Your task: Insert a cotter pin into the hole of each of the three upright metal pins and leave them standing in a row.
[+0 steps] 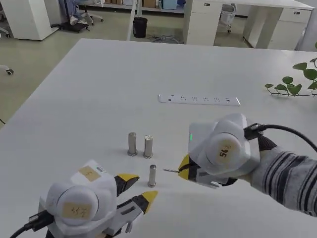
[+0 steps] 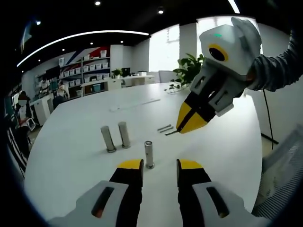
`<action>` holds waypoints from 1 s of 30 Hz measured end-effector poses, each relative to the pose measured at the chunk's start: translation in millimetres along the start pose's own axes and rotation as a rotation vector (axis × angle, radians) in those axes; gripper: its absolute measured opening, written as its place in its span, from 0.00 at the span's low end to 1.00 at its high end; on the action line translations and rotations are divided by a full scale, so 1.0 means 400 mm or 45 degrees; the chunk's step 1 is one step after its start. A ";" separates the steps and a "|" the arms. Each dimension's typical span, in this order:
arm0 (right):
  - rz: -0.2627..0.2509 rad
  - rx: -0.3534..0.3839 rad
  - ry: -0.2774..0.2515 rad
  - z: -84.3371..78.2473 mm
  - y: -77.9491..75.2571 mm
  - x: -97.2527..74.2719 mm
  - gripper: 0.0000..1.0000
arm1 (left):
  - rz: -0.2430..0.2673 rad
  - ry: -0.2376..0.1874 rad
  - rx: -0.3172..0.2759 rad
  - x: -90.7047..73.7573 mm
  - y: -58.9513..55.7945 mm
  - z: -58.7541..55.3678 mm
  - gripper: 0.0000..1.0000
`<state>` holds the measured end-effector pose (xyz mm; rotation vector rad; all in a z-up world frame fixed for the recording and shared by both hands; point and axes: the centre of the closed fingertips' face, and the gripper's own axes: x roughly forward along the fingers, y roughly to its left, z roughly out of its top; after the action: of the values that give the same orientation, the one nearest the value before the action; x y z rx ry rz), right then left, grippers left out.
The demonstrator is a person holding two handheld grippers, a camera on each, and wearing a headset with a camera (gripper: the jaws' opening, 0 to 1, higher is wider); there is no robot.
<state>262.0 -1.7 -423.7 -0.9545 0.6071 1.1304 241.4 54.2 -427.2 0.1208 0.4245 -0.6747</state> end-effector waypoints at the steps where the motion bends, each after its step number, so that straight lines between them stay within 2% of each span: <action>1: -0.002 0.008 0.004 -0.002 -0.002 0.005 0.00 | 0.016 0.003 -0.005 0.008 0.009 -0.002 0.25; 5: 0.004 0.024 0.013 -0.006 -0.006 0.019 0.00 | 0.036 0.003 -0.044 0.027 0.022 -0.004 0.24; 7: 0.004 0.047 0.030 -0.013 -0.009 0.027 0.00 | 0.055 0.009 -0.042 0.038 0.028 -0.009 0.24; 11: 0.005 0.070 0.024 -0.017 -0.014 0.040 0.00 | 0.073 0.020 -0.052 0.061 0.032 -0.020 0.23; 19: 0.022 0.072 0.018 -0.020 -0.012 0.055 0.00 | 0.091 0.038 -0.053 0.102 0.042 -0.030 0.22; 24: 0.033 0.072 0.012 -0.018 -0.010 0.063 0.00 | 0.081 0.056 -0.045 0.128 0.045 -0.042 0.21; 30: 0.049 0.066 0.000 -0.008 -0.006 0.067 0.00 | 0.057 0.076 -0.043 0.149 0.034 -0.053 0.18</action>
<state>273.3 7.9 -446.3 -0.9015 0.6542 1.1438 284.4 35.5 -471.8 0.1181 0.4889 -0.6206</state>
